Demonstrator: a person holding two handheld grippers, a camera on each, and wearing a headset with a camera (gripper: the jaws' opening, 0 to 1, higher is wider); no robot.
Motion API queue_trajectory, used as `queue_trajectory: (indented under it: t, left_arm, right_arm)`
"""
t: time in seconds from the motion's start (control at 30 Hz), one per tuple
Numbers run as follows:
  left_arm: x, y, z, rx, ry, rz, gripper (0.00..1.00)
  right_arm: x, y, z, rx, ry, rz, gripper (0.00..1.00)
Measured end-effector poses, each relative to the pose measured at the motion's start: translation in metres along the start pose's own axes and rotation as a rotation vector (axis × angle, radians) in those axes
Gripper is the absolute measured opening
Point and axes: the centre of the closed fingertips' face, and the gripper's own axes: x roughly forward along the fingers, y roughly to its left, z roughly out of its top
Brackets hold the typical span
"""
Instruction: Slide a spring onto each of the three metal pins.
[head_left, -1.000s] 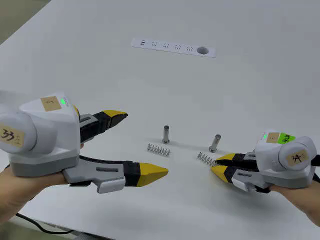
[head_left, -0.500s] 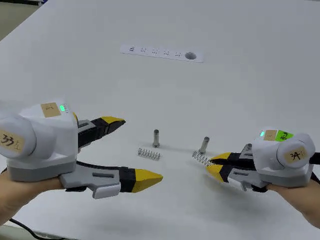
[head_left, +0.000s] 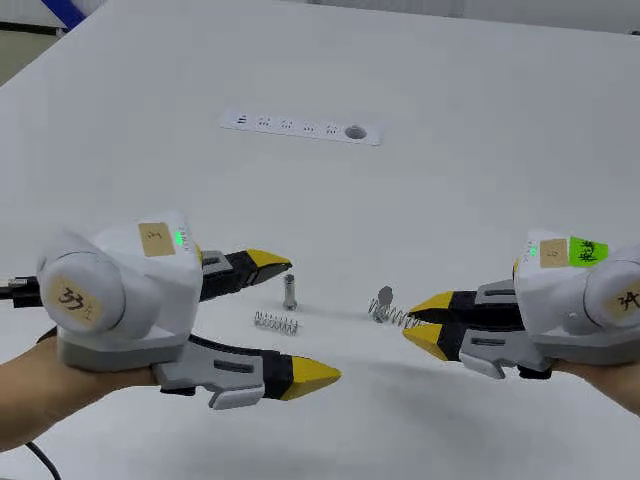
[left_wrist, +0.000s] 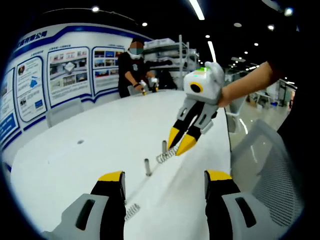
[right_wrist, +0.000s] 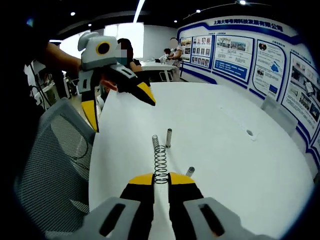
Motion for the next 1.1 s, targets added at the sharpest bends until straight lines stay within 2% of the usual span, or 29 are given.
queue_trajectory:
  t: [0.07, 0.1, 0.17, 0.2, 0.27, 0.33, 0.43, 0.6, 0.73, 0.87, 1.1]
  left_arm:
    - [0.002, -0.002, 0.002, 0.01, 0.001, -0.013, 0.57]
    - [0.004, -0.005, 0.003, -0.004, 0.007, -0.031, 0.54]
    - [0.007, -0.012, 0.006, -0.024, 0.0, -0.074, 0.46]
    - [0.009, -0.013, 0.006, -0.013, 0.004, -0.077, 0.42]
    - [0.013, -0.016, 0.003, 0.025, 0.04, -0.086, 0.34]
    - [0.016, -0.021, 0.0, 0.043, 0.063, -0.105, 0.31]
    - [0.018, -0.026, -0.003, 0.062, 0.083, -0.123, 0.29]
    - [0.016, -0.03, -0.006, 0.092, 0.099, -0.144, 0.16]
    - [0.016, -0.031, -0.007, 0.114, 0.109, -0.153, 0.15]
    - [0.015, -0.032, -0.01, 0.163, 0.135, -0.168, 0.13]
    - [0.017, -0.036, -0.011, 0.225, 0.141, -0.189, 0.1]
  right_arm:
    - [-0.002, 0.006, 0.007, -0.048, 0.003, 0.017, 0.1]
    - [-0.003, 0.01, 0.009, -0.091, 0.02, 0.025, 0.1]
    - [-0.002, 0.021, 0.014, -0.123, 0.026, 0.055, 0.1]
    - [-0.002, 0.025, 0.016, -0.13, 0.026, 0.063, 0.1]
    - [-0.001, 0.033, 0.018, -0.14, 0.024, 0.078, 0.1]
    - [0.0, 0.039, 0.021, -0.138, 0.021, 0.088, 0.1]
    - [0.0, 0.046, 0.024, -0.144, 0.017, 0.101, 0.1]
    - [-0.002, 0.05, 0.028, -0.156, 0.015, 0.111, 0.1]
    - [-0.001, 0.052, 0.029, -0.163, 0.022, 0.117, 0.1]
    - [0.0, 0.055, 0.03, -0.177, 0.031, 0.131, 0.1]
    - [-0.001, 0.056, 0.027, -0.196, 0.044, 0.139, 0.11]
